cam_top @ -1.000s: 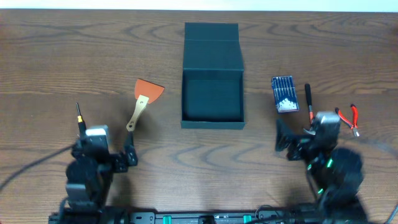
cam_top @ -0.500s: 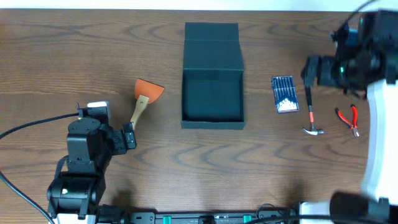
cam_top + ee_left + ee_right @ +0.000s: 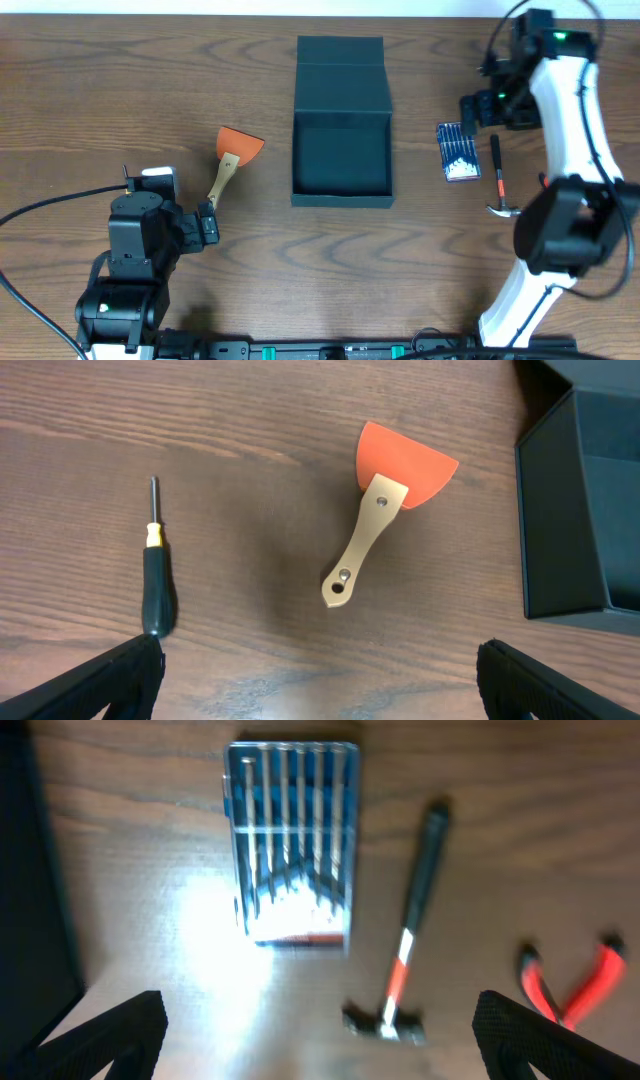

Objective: Pack container
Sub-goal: 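Move the right gripper over the blue screwdriver set case, then lower the right gripper and grasp the blue screwdriver set case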

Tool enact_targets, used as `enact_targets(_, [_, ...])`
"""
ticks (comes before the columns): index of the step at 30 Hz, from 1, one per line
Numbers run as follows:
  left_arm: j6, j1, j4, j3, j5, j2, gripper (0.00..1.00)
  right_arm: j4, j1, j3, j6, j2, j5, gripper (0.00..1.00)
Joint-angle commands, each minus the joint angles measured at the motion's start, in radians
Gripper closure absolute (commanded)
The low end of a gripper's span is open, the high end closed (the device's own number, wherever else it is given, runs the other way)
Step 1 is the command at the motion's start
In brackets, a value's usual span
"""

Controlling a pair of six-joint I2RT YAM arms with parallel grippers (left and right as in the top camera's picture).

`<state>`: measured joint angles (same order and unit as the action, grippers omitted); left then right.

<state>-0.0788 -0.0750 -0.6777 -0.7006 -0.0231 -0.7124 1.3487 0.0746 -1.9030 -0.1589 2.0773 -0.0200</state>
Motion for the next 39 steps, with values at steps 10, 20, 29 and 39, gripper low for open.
enact_targets(10, [-0.009, -0.002, -0.016, -0.024, -0.004, 0.002, 0.02, -0.137, -0.110, -0.014, -0.043, 0.207, -0.098, 0.01])
enact_targets(20, [-0.009, -0.002, -0.037, -0.024, -0.005, 0.002, 0.02, -0.163, -0.099, -0.012, 0.014, 0.219, -0.182, 0.01])
enact_targets(29, [-0.009, -0.002, -0.037, -0.024, -0.004, 0.002, 0.02, -0.194, -0.095, 0.061, 0.058, 0.220, -0.174, 0.01])
enact_targets(39, [-0.005, -0.002, -0.037, -0.024, -0.004, 0.002, 0.01, -0.260, -0.094, 0.193, 0.101, 0.220, -0.147, 0.01])
